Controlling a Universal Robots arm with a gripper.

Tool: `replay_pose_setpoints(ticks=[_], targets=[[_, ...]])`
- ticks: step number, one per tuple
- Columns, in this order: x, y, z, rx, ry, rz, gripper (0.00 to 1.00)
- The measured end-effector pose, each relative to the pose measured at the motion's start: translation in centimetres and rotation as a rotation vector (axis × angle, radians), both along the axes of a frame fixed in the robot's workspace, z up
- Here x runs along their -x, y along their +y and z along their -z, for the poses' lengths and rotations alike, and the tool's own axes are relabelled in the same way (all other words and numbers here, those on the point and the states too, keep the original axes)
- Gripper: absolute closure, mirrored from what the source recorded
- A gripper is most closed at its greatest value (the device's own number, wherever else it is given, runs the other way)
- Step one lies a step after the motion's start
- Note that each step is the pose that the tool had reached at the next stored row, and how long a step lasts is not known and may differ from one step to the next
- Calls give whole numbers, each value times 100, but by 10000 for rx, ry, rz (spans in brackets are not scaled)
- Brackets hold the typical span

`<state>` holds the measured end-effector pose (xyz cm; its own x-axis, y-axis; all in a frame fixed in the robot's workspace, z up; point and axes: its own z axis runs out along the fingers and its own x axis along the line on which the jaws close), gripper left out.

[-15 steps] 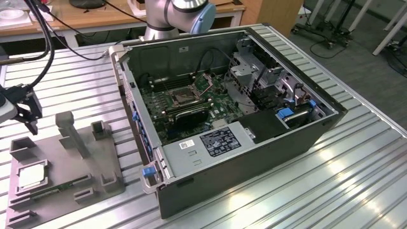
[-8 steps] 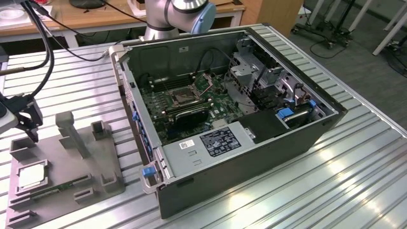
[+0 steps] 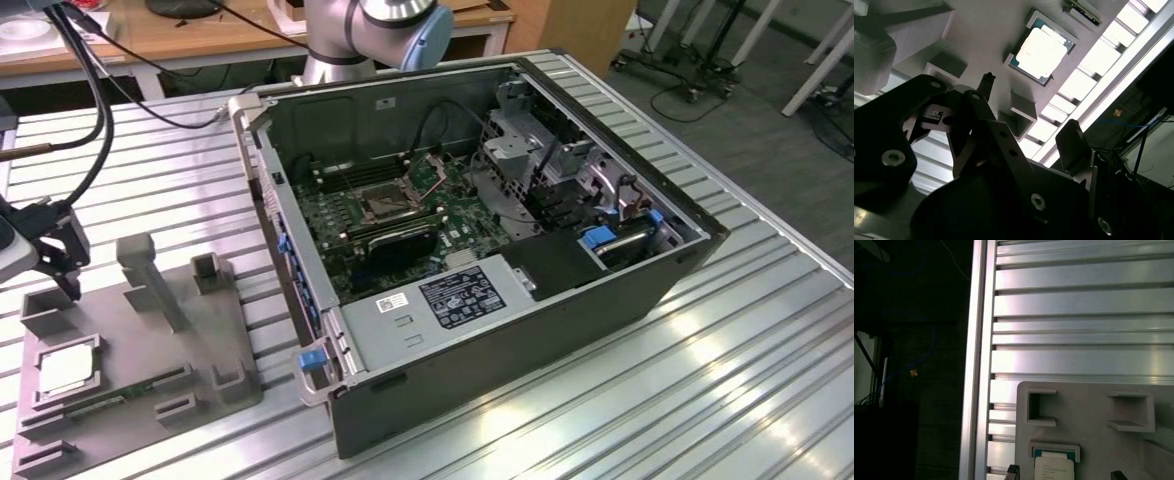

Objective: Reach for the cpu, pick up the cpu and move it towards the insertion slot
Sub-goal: 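Pick up the cpu and move it towards the insertion slot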

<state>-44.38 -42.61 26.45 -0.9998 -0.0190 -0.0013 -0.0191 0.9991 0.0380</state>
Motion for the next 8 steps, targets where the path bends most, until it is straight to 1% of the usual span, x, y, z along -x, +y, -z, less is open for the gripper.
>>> replay_pose_setpoints(ticks=[6,8], targets=[[0,0,1,0,0,0,23],[0,-8,13,-3,-3,0,23]])
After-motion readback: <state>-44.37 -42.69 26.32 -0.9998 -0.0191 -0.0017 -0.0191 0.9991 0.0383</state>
